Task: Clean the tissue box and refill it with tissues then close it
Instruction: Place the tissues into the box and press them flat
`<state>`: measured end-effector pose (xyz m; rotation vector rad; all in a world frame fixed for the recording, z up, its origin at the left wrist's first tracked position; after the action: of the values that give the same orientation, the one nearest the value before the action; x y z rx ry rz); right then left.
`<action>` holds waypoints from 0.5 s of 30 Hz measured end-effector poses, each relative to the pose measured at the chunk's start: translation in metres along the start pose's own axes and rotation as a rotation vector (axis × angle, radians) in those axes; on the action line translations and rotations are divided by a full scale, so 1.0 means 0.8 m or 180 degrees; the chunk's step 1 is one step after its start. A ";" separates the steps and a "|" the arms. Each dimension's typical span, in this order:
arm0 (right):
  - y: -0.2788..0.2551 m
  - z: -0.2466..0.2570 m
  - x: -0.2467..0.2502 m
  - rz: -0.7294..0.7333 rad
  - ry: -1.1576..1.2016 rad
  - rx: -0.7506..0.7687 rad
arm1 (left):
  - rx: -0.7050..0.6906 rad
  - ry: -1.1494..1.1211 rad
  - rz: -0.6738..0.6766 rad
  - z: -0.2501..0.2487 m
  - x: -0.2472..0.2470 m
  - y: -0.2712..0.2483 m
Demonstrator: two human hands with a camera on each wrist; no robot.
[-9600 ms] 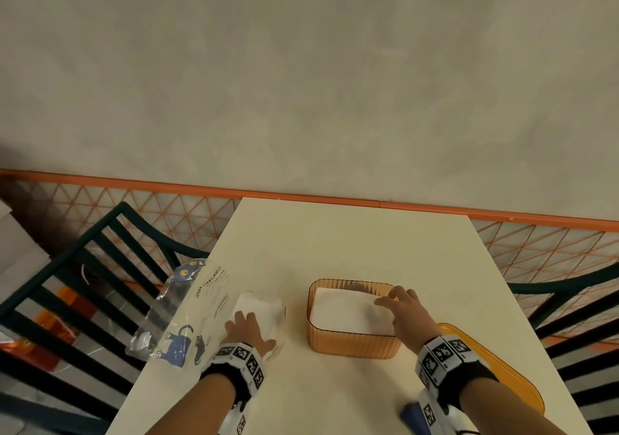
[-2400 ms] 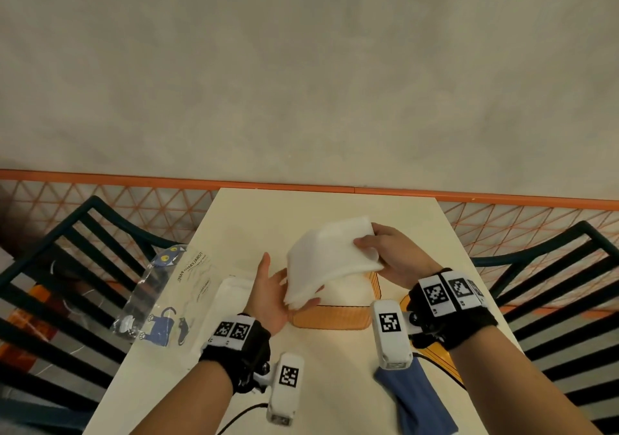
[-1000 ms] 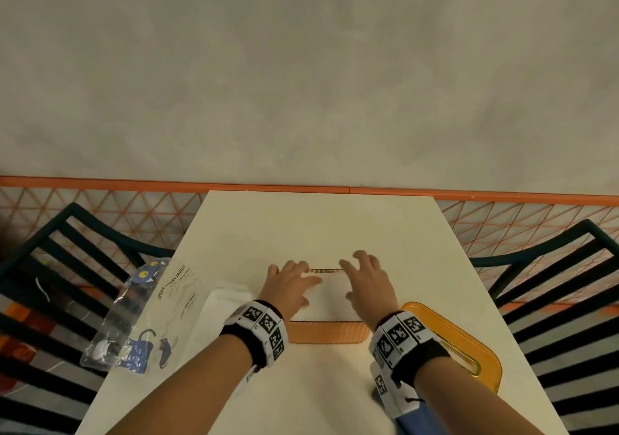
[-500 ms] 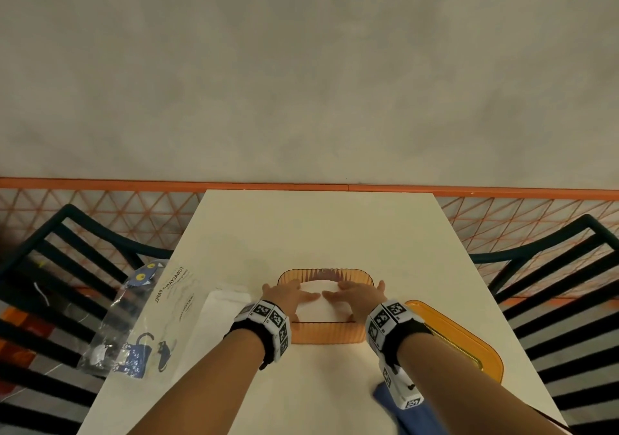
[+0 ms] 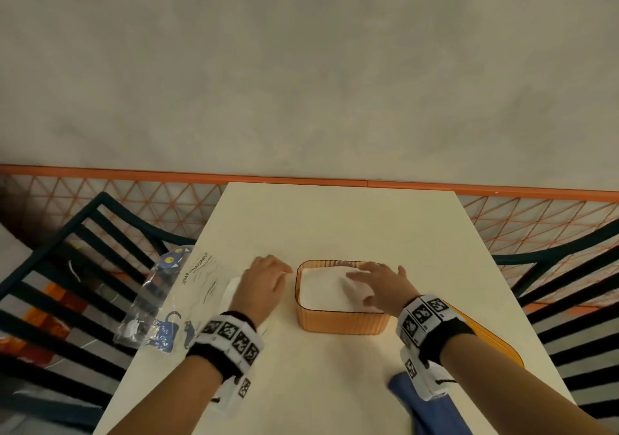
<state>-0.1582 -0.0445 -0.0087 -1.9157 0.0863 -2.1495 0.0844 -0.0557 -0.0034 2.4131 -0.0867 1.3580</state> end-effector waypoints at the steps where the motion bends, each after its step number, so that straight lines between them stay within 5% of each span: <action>1: -0.003 0.000 0.001 -0.0290 -0.0016 0.0043 | 0.0191 -0.0042 -0.0270 0.017 0.010 -0.005; 3: -0.008 -0.002 0.000 -0.0770 0.0035 0.0024 | 0.0595 0.0092 -0.0363 0.053 0.018 -0.010; 6: -0.015 -0.003 -0.008 -0.1040 0.0278 -0.0332 | 0.0909 0.0570 0.0494 0.094 0.003 -0.009; 10: -0.021 -0.006 -0.026 -0.0957 0.0847 -0.1095 | 0.0848 0.0973 0.1592 0.113 -0.030 0.001; 15: -0.017 -0.010 -0.043 -0.0780 0.1320 -0.1348 | 0.0850 0.1075 0.2075 0.114 -0.057 0.014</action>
<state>-0.1650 -0.0241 -0.0402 -1.7093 0.4368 -2.8595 0.1315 -0.1036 -0.0814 2.4213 -0.6911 2.1628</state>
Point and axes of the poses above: each hand's wrist, its own y-axis towards the middle knuckle, its own x-axis out of the back of the hand, z = x × y, the point moved 1 cm from there along y, towards the middle knuckle, and after that the axes turned 6 degrees about -z, right-handed, at the moved point
